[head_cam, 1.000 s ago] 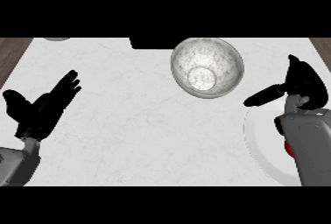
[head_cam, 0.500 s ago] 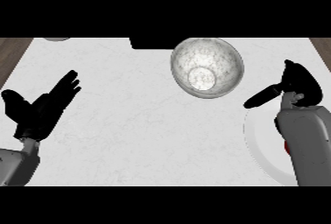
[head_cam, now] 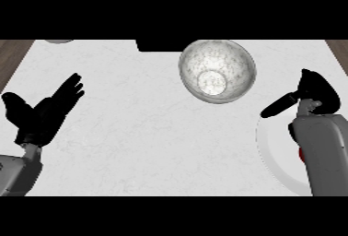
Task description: Pick the cupcake from the plate and place it in the bowl
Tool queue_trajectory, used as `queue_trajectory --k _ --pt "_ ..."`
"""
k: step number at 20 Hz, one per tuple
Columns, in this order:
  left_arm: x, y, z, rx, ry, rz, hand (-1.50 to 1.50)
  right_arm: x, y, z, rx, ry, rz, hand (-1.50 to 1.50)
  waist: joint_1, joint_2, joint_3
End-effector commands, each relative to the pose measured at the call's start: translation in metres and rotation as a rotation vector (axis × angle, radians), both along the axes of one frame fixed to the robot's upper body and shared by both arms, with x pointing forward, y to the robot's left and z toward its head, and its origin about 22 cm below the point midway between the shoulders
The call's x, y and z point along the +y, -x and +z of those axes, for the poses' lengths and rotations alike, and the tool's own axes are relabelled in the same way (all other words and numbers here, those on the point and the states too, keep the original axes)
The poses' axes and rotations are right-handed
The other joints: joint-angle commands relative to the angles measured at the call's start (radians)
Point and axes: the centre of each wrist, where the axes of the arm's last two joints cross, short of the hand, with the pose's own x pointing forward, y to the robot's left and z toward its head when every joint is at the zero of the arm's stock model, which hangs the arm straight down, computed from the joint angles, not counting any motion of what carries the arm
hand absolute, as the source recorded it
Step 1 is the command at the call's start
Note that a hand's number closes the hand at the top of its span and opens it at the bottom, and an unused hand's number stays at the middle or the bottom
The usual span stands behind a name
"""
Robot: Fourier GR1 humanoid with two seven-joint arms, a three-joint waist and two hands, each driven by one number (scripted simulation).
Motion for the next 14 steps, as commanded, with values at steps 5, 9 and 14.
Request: queue_trajectory --k 5,9,14 --pt "-0.014 -0.007 0.008 -0.025 -0.005 0.004 0.0 -0.009 0.003 -0.013 0.162 -0.006 -0.13 -1.5 -0.005 -0.001 0.001" --pt "-0.014 0.02 -0.005 0.009 0.0 -0.007 0.0 -0.015 -0.003 -0.024 0.18 -0.013 -0.151 -1.5 0.011 -0.001 0.001" --pt "-0.007 0.006 0.001 -0.008 -0.004 -0.012 0.0 -0.015 -0.008 -0.035 0.188 -0.028 -0.164 -1.5 0.007 0.002 0.001"
